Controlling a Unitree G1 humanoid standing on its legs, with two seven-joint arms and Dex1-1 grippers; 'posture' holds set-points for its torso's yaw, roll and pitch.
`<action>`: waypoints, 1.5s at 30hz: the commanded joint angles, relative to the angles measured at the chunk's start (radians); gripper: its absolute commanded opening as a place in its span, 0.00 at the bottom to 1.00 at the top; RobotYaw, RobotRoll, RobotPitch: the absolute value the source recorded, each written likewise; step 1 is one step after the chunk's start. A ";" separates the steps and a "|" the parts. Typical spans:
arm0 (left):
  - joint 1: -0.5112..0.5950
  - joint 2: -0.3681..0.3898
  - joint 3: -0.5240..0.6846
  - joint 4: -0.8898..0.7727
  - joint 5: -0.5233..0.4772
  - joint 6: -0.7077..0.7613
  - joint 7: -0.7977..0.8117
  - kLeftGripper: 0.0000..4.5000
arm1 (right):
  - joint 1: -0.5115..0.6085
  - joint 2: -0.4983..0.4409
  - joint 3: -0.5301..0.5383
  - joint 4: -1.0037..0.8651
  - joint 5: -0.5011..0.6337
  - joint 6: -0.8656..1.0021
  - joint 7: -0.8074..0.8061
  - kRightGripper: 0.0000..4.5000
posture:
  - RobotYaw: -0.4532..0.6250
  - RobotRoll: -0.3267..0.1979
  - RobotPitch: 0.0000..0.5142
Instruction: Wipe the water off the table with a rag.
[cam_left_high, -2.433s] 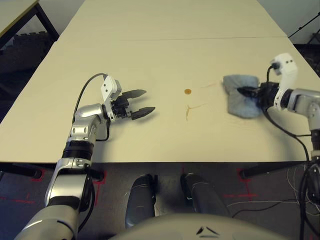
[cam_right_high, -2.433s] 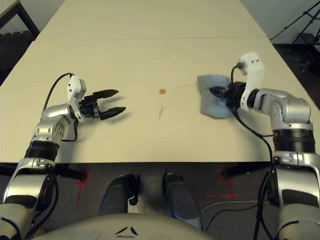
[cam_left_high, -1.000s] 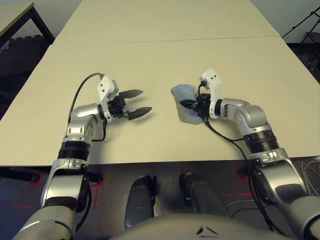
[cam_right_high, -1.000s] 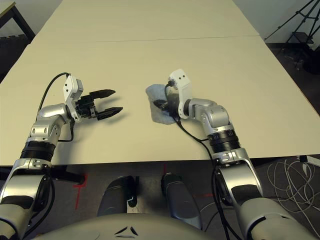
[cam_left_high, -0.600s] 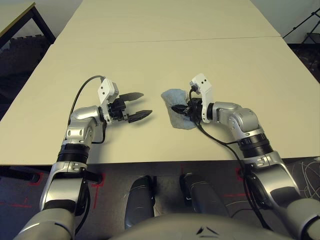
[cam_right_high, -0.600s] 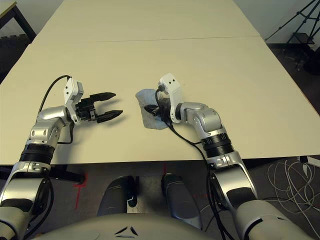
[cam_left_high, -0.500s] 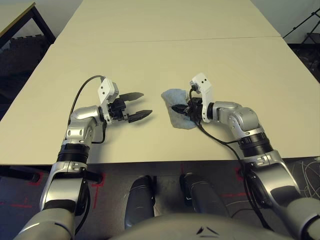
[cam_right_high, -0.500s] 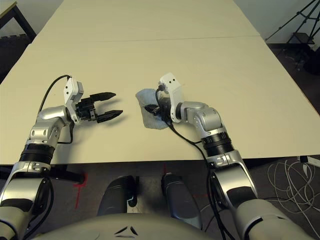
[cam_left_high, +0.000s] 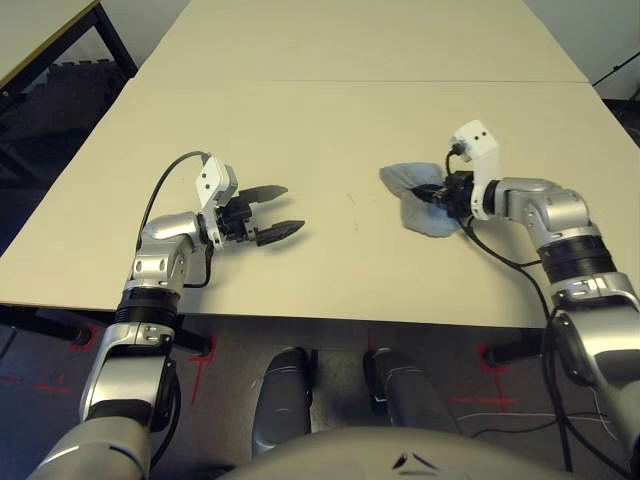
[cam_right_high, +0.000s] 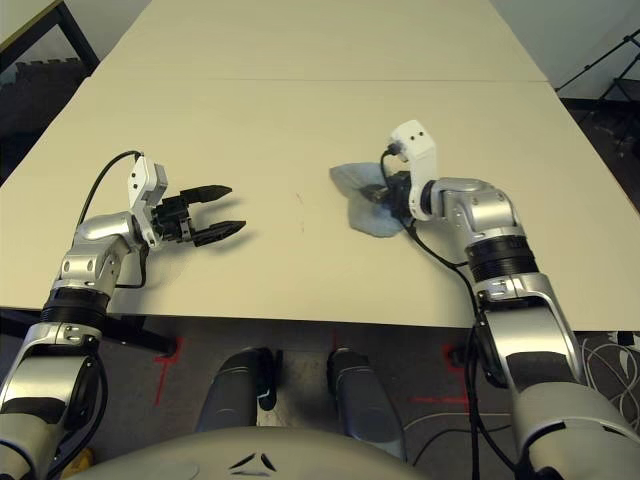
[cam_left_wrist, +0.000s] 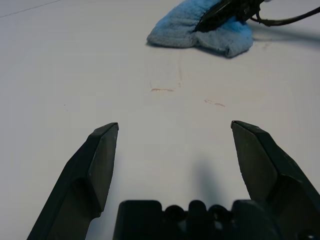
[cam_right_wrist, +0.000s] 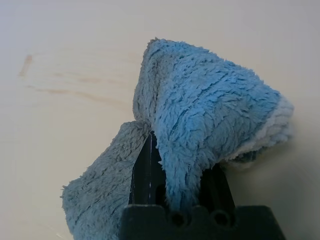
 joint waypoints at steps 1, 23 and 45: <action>-0.013 -0.002 -0.001 0.020 0.005 -0.009 -0.008 1.00 | -0.042 -0.030 -0.107 -0.029 0.081 0.058 0.024 0.04 | 0.23 0.62 0.23; -0.039 0.006 0.002 0.061 0.010 -0.022 -0.014 1.00 | -0.140 -0.322 -0.048 0.413 -0.085 -0.125 0.312 0.04 | 0.23 0.62 0.23; -0.036 0.026 0.001 0.047 0.009 -0.010 -0.017 1.00 | -0.133 -0.292 -0.087 0.600 -0.216 -0.422 0.104 0.91 | 0.23 0.62 0.24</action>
